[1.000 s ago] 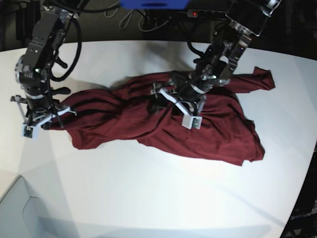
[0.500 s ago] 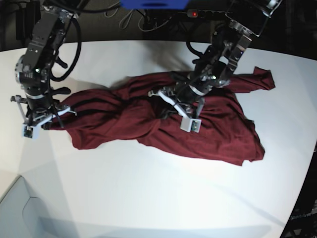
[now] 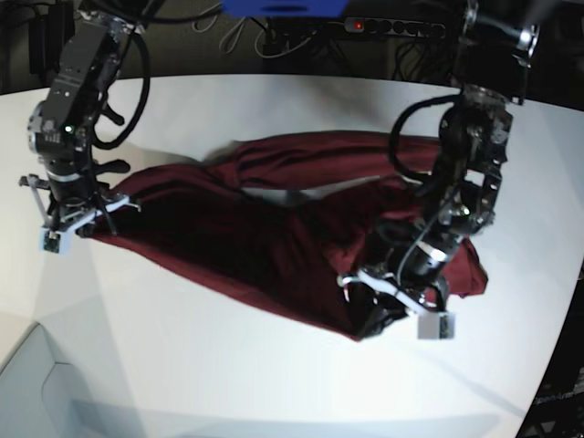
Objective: Layout the t-shirt on the table in an organized manner, then fold the t-shirt properly
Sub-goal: 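Grasp the shirt middle with the left gripper and drag it toward the hem, then release and regrasp the bunched fabric with the left gripper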
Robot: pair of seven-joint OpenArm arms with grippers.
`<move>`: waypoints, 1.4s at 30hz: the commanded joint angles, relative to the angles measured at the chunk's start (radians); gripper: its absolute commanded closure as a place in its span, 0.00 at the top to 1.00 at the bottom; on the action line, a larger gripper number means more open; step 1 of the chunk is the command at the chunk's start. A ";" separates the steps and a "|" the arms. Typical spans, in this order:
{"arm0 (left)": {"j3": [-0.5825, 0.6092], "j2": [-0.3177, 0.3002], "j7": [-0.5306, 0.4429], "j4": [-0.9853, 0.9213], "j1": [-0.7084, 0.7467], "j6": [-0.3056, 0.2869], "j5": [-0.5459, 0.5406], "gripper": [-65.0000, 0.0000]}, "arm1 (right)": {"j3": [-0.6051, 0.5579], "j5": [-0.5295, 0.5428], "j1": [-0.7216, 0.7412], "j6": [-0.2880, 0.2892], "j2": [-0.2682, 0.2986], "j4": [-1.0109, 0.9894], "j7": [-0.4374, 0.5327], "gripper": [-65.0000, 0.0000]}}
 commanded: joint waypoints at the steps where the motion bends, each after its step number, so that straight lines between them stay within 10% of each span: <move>1: -0.004 -0.001 -0.027 -0.001 -0.055 -0.006 -0.005 0.00 | -0.001 0.001 0.013 0.002 0.007 0.011 0.022 0.00; 8: 0.003 -0.007 -0.033 -0.171 -0.224 -0.012 -0.005 0.00 | -0.001 0.001 0.011 0.002 0.009 -0.004 0.020 0.00; 27: 0.006 0.248 -0.171 -1.073 -0.684 -0.015 0.083 0.01 | -0.034 0.001 -0.047 0.002 0.004 -0.004 0.023 0.00; 35: 0.003 0.282 -0.191 -1.125 -0.674 -0.015 0.253 0.50 | -0.100 0.001 -0.072 0.002 0.003 -0.006 0.025 0.00; 42: -0.003 0.165 -0.114 -0.964 -0.543 -0.015 0.155 0.56 | -0.100 0.001 -0.085 0.002 -0.009 -0.047 0.025 0.00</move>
